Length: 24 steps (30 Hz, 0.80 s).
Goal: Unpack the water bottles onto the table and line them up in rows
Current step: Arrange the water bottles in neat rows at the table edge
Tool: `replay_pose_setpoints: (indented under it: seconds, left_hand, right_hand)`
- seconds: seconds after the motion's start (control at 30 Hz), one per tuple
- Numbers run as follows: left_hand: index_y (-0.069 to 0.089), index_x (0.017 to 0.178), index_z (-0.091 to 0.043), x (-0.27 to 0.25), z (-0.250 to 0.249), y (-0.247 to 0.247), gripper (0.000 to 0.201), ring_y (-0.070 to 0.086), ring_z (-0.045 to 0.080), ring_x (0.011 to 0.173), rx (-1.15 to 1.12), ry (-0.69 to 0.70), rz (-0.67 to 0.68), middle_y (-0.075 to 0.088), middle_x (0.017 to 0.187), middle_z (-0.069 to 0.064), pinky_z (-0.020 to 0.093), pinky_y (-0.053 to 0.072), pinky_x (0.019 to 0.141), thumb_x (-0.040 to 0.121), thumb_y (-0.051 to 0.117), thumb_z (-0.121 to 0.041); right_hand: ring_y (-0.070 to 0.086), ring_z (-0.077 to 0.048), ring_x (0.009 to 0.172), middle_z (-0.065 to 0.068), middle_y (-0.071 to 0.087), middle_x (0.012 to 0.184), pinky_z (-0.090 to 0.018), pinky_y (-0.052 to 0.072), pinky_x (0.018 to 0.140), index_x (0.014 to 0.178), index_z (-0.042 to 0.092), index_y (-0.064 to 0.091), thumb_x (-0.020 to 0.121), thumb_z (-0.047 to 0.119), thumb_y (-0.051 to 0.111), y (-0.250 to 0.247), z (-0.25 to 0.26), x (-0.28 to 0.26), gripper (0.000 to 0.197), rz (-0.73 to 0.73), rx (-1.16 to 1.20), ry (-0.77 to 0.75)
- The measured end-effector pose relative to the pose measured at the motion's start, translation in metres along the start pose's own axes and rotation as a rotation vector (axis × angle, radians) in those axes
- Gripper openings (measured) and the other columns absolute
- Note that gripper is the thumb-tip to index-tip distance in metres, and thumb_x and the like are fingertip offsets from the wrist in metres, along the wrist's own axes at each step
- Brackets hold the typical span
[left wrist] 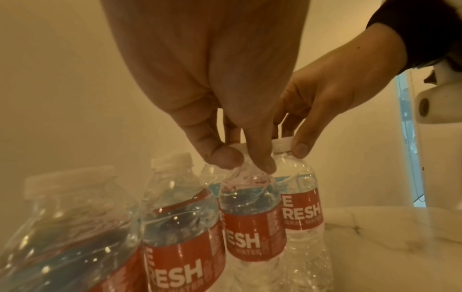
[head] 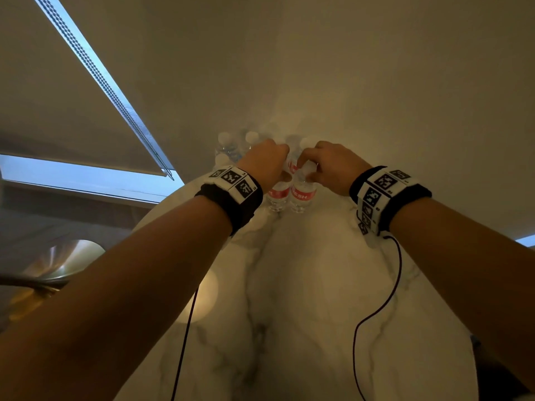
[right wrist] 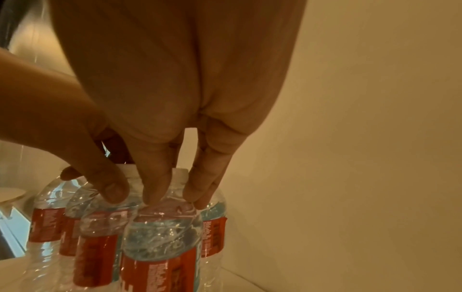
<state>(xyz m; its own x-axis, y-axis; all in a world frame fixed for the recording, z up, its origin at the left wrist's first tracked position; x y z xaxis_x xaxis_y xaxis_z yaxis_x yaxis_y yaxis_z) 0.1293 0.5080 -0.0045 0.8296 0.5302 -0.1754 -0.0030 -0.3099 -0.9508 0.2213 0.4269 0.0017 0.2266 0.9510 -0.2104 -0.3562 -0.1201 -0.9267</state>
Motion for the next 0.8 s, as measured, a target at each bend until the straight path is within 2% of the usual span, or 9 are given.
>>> replay_pose_setpoints:
  seconds: [0.1, 0.2, 0.33, 0.47, 0.53, 0.63, 0.7, 0.8]
  left_hand:
    - [0.055, 0.121, -0.005, -0.005, -0.002, -0.003, 0.046, 0.061, 0.036, 0.106, 0.021, -0.029, 0.001, 0.057, 0.118, 0.019, 0.035, 0.042, 0.079, 0.089, 0.07, -0.034]
    - [0.051, 0.131, -0.006, -0.019, -0.003, -0.009, 0.058, 0.059, 0.037, 0.111, 0.013, -0.051, -0.002, 0.056, 0.124, 0.019, 0.039, 0.046, 0.087, 0.088, 0.07, -0.039]
    - [0.054, 0.13, -0.008, -0.064, -0.016, -0.019, 0.054, 0.06, 0.03, 0.107, -0.054, -0.031, -0.084, 0.058, 0.121, 0.014, 0.032, 0.042, 0.086, 0.091, 0.064, -0.044]
    - [0.062, 0.122, -0.014, -0.14, -0.052, -0.013, 0.04, 0.057, 0.014, 0.086, -0.175, 0.102, -0.129, 0.063, 0.111, 0.004, 0.03, 0.05, 0.083, 0.095, 0.057, -0.044]
    - [0.064, 0.12, -0.018, -0.18, -0.075, 0.001, 0.036, 0.054, 0.009, 0.078, -0.207, 0.167, -0.091, 0.063, 0.104, -0.002, 0.029, 0.053, 0.077, 0.096, 0.056, -0.044]
    - [0.064, 0.118, -0.027, -0.238, -0.114, 0.032, 0.033, 0.06, 0.007, 0.079, -0.228, 0.257, 0.067, 0.062, 0.102, -0.01, 0.027, 0.055, 0.077, 0.097, 0.05, -0.048]
    - [0.065, 0.117, -0.029, -0.275, -0.141, 0.054, 0.033, 0.062, 0.007, 0.081, -0.252, 0.338, 0.18, 0.063, 0.102, -0.01, 0.023, 0.052, 0.076, 0.098, 0.048, -0.049]
    - [0.065, 0.119, -0.03, -0.319, -0.174, 0.084, 0.036, 0.063, 0.007, 0.085, -0.293, 0.438, 0.328, 0.063, 0.105, -0.008, 0.021, 0.051, 0.076, 0.098, 0.047, -0.053]
  right_hand:
    - [0.057, -0.028, 0.098, -0.007, 0.054, 0.112, -0.034, 0.044, 0.081, 0.125, 0.026, 0.056, 0.084, 0.027, 0.071, -0.001, -0.003, -0.005, 0.044, 0.007, 0.011, 0.025]
    - [0.058, -0.024, 0.095, -0.007, 0.056, 0.117, -0.036, 0.047, 0.081, 0.131, 0.028, 0.048, 0.081, 0.034, 0.074, -0.006, -0.009, -0.025, 0.056, 0.01, 0.028, 0.075]
    - [0.058, -0.018, 0.091, -0.001, 0.059, 0.113, -0.031, 0.045, 0.077, 0.125, 0.025, 0.055, 0.086, 0.04, 0.069, -0.014, -0.01, -0.082, 0.044, 0.072, -0.055, 0.054]
    - [0.061, -0.011, 0.084, 0.008, 0.06, 0.105, -0.031, 0.051, 0.078, 0.12, 0.03, 0.059, 0.087, 0.042, 0.066, -0.014, -0.002, -0.167, 0.036, 0.137, -0.056, -0.006]
    - [0.06, -0.005, 0.083, 0.013, 0.059, 0.102, -0.028, 0.052, 0.076, 0.118, 0.033, 0.06, 0.087, 0.044, 0.064, -0.007, 0.004, -0.214, 0.032, 0.189, -0.044, -0.038]
    - [0.061, -0.001, 0.083, 0.016, 0.06, 0.1, -0.025, 0.051, 0.077, 0.113, 0.036, 0.062, 0.086, 0.049, 0.063, 0.016, 0.012, -0.285, 0.03, 0.296, 0.025, -0.069]
    - [0.06, -0.002, 0.086, 0.016, 0.061, 0.1, -0.025, 0.051, 0.079, 0.112, 0.038, 0.062, 0.085, 0.056, 0.059, 0.039, 0.021, -0.331, 0.033, 0.391, 0.085, -0.09]
    - [0.057, -0.002, 0.088, 0.017, 0.058, 0.102, -0.019, 0.047, 0.079, 0.115, 0.04, 0.059, 0.083, 0.069, 0.052, 0.075, 0.034, -0.382, 0.044, 0.507, 0.125, -0.121]
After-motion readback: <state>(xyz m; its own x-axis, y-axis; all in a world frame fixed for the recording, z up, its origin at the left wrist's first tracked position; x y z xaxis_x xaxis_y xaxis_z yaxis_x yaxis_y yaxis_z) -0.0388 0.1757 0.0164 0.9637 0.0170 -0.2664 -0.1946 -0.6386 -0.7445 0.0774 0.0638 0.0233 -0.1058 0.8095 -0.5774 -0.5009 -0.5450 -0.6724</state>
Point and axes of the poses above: each hand's wrist, its own x-axis towards the middle knuckle, its own y-axis out of the palm, z = x × y, the point moved 7 cm from there along x, towards the middle knuckle
